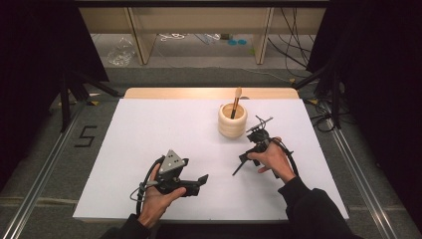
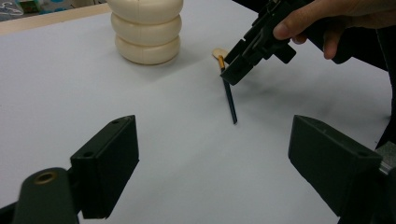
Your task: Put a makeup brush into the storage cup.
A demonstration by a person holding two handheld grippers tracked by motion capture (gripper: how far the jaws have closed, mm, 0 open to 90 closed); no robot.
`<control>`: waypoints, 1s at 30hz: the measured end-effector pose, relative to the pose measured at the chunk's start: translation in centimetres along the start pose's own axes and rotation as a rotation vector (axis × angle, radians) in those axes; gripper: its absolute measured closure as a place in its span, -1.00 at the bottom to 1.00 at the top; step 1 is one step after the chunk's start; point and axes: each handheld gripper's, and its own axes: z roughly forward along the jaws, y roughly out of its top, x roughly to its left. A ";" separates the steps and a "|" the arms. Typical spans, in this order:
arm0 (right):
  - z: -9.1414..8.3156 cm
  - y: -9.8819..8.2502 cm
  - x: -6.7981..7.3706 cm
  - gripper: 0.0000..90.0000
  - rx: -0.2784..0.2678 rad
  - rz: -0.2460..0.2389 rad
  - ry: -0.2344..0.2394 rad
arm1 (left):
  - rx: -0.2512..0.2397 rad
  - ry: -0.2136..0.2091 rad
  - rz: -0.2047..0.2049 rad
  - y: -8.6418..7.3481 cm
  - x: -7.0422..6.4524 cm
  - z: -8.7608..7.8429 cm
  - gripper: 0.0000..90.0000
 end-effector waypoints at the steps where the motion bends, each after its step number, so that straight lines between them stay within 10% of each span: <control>1: 0.1 0.0 0.0 -0.11 0.013 0.006 -0.002 | -0.001 0.000 -0.004 0.0 0.0 0.0 -0.64; 30: 1.4 1.3 0.3 -0.02 0.109 0.008 -0.083 | -0.011 0.004 -0.008 0.3 0.3 -0.3 -0.64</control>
